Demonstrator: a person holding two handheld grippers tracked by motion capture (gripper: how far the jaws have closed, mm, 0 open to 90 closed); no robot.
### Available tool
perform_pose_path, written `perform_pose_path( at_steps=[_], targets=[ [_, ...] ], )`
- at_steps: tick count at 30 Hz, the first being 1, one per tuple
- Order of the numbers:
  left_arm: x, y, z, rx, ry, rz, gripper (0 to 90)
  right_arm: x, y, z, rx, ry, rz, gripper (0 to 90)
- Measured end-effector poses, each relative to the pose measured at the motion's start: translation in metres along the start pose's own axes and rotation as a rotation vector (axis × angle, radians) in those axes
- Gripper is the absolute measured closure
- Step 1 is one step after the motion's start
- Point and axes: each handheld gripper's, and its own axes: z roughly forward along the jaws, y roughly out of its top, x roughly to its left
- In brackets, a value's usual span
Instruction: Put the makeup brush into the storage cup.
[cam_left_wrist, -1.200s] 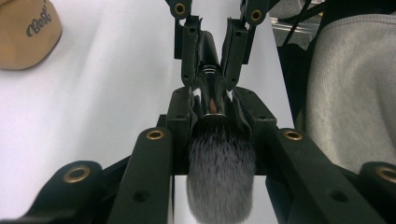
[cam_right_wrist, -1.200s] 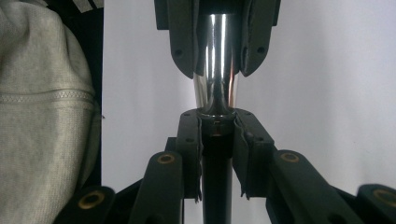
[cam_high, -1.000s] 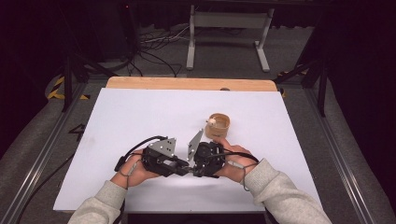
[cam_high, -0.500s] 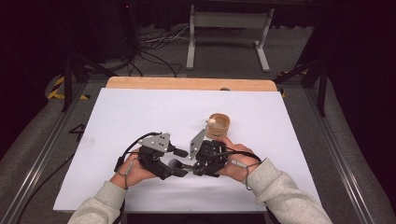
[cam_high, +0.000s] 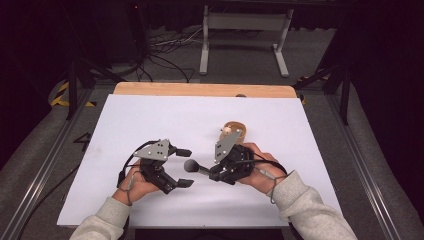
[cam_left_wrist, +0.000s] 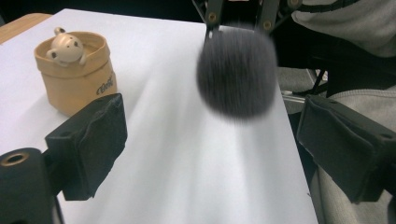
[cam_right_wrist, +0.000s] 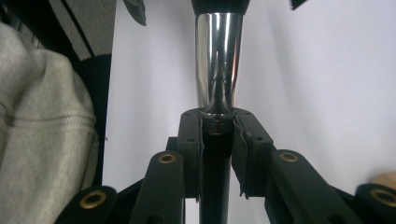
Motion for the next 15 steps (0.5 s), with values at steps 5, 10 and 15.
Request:
perform_pose_path(
  at_steps=[5, 10, 15],
  targets=[
    [0.001, -0.006, -0.002, -0.005, 0.023, -0.013, 4.3, -0.001, -0.006, -0.01, -0.086, -0.038, 0.021, 74.5],
    [0.003, -0.012, -0.008, -0.035, 0.046, -0.031, 3.1, -0.004, -0.012, -0.02, -0.178, -0.078, 0.05, 74.5],
    [0.003, -0.016, -0.01, -0.03, 0.063, -0.031, 3.0, -0.007, -0.017, -0.027, -0.249, -0.109, 0.074, 74.5]
  ],
)
